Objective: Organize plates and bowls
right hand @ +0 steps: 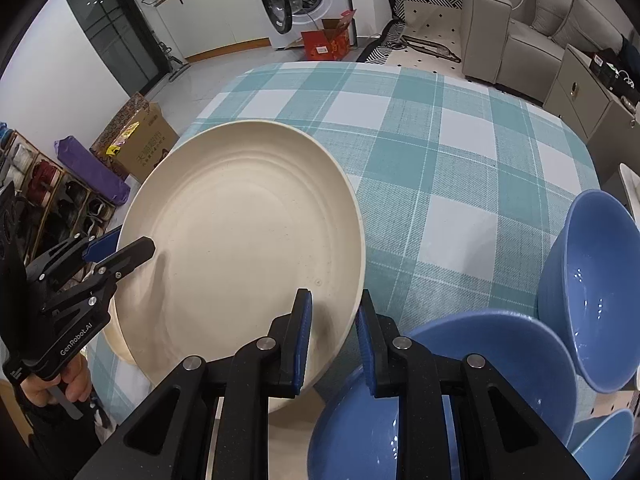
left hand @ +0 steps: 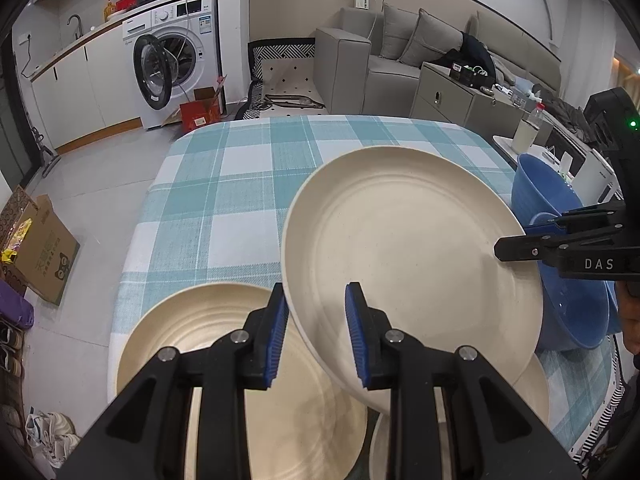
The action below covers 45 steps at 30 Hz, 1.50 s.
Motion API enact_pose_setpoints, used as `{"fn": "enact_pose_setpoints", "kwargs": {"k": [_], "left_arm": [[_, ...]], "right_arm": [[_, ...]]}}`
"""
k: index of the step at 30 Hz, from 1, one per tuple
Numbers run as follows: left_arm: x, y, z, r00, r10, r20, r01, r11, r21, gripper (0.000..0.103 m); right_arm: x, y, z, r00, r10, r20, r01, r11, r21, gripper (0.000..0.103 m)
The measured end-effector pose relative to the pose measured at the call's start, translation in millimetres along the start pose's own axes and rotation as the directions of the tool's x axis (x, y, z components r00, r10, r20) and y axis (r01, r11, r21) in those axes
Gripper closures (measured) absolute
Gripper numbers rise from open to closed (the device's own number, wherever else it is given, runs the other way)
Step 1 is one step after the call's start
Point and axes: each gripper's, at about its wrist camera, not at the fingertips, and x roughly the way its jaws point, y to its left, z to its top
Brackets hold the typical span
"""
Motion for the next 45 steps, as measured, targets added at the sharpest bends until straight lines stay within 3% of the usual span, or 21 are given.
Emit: {"fn": "enact_pose_setpoints", "kwargs": {"k": [22,45], "left_arm": [[-40.6,-2.7,-56.2,1.0,-0.01,0.007,0.01,1.0,0.015,0.076],[-51.5,-13.5,-96.0,0.999,-0.034,-0.02,0.035,0.999,0.035,0.076]], "right_arm": [[-21.5,30.0,-63.2,0.998,0.052,0.025,-0.05,0.995,-0.085,0.081],[-32.8,44.1,-118.7,0.998,0.055,0.021,-0.052,0.988,-0.143,0.081]]}}
